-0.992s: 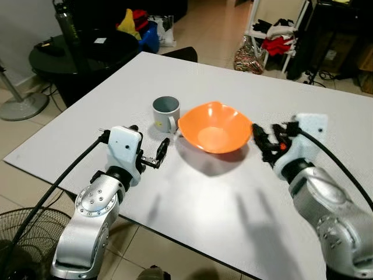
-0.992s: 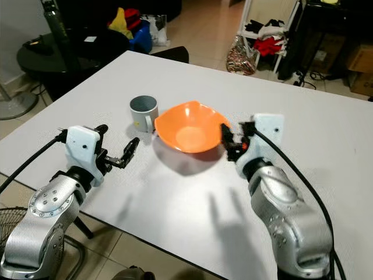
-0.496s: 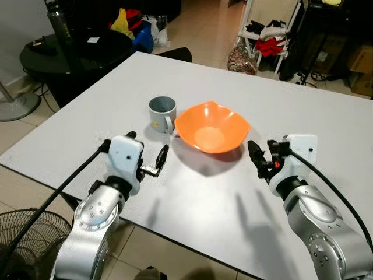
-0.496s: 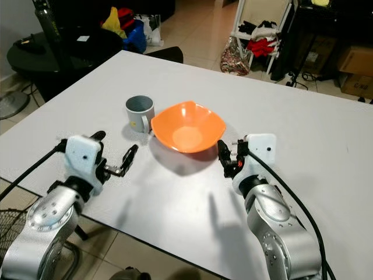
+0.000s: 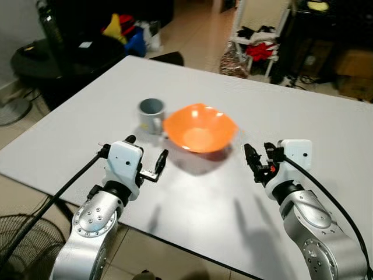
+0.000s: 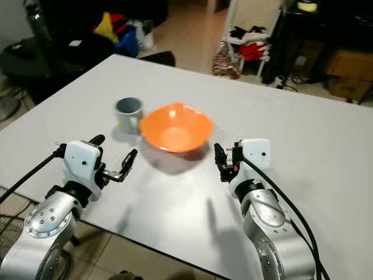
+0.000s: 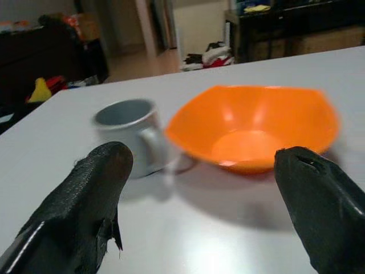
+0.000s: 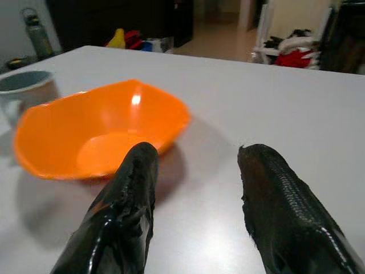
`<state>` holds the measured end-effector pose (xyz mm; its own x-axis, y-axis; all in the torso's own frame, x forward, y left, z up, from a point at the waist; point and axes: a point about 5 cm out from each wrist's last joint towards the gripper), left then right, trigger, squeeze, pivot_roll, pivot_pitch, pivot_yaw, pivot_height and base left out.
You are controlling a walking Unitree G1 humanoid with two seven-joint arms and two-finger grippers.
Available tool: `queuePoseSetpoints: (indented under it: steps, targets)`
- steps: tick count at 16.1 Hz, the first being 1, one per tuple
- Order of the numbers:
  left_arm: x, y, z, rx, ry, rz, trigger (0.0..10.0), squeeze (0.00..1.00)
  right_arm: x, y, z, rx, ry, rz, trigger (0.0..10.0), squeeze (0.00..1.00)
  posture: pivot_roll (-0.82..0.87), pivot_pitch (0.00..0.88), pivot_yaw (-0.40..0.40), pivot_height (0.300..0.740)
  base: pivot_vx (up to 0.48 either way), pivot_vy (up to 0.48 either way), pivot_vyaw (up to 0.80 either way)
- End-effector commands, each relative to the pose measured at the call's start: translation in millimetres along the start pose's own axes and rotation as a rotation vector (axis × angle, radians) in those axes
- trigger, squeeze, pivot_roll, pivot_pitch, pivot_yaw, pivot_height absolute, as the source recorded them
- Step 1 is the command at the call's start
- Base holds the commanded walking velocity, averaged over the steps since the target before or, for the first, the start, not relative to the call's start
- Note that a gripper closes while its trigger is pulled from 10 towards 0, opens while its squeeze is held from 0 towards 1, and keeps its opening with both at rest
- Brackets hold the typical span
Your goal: Setting the table
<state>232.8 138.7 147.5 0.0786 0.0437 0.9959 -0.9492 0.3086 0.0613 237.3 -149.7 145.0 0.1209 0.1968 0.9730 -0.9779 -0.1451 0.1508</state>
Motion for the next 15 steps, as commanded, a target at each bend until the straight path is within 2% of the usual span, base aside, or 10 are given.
queuePoseSetpoints:
  steps: [1, 9, 15]
  targets:
    - [3.4, -1.5, -0.7, -0.007, -0.026, 0.011, 10.0, 0.00, -0.8, -0.6, -0.5, 0.009, -0.011, 0.013, 10.0, 0.00, 0.12, 0.000, 0.012, 0.740, 0.000, -0.300, 0.00]
    - [5.5, -3.0, -5.1, 0.008, -0.032, 0.015, 10.0, 0.00, -6.1, 3.1, -0.6, -0.007, -0.036, -0.001, 10.0, 0.00, 0.12, 0.000, 0.024, 0.740, 0.000, -0.294, 0.00]
    - [4.8, -6.3, -3.1, -0.029, -0.039, 0.004, 10.0, 0.00, -9.2, 8.1, 1.5, -0.051, -0.048, -0.014, 10.0, 0.00, 0.10, 0.000, 0.056, 0.740, 0.000, -0.291, 0.00]
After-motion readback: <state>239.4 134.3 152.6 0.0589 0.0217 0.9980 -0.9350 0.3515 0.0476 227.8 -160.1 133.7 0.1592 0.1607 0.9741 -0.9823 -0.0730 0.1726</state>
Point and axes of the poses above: a point about 5 cm out from each wrist's last joint towards the gripper, its own y axis pointing back from the gripper into the wrist, its own x axis along the axis of the wrist's last joint, z = x × y, and after that the axes turned 14 degrees about y, right-handed
